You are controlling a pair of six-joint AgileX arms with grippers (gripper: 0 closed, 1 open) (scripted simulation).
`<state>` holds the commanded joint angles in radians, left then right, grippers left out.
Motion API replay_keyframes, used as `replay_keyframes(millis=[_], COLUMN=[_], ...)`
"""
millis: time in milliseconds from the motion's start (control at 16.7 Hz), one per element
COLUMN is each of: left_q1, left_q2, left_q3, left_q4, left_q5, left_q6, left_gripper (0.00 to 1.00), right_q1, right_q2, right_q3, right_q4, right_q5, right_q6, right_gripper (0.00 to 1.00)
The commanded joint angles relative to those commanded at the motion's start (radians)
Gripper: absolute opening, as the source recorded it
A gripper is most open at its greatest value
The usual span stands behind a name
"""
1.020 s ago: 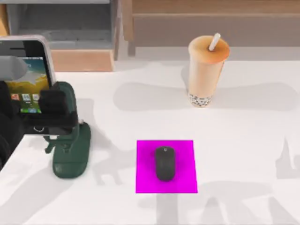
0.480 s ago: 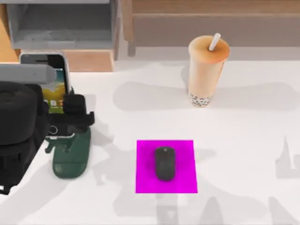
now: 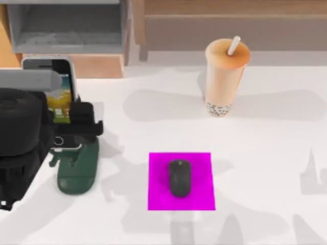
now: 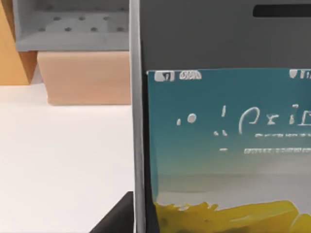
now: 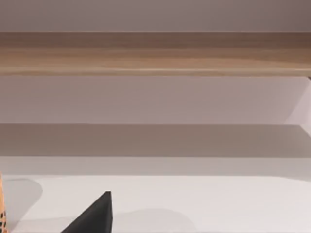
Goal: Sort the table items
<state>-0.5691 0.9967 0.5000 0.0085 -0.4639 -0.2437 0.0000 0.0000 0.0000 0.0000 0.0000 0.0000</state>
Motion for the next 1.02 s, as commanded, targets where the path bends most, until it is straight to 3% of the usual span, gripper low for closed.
replay_keyframes(millis=[600, 1020], left_q1=[0.000, 0.000], left_q2=[0.000, 0.000], left_q3=[0.000, 0.000], left_q4=[0.000, 0.000], left_q5=[0.000, 0.000], left_q6=[0.000, 0.000], left_gripper=[0.98, 1.00], right_q1=[0.000, 0.000], right_q2=[0.000, 0.000], right_q3=[0.000, 0.000], right_q4=[0.000, 0.000], right_q5=[0.000, 0.000], right_q6=[0.000, 0.000], right_gripper=[1.00, 1.00])
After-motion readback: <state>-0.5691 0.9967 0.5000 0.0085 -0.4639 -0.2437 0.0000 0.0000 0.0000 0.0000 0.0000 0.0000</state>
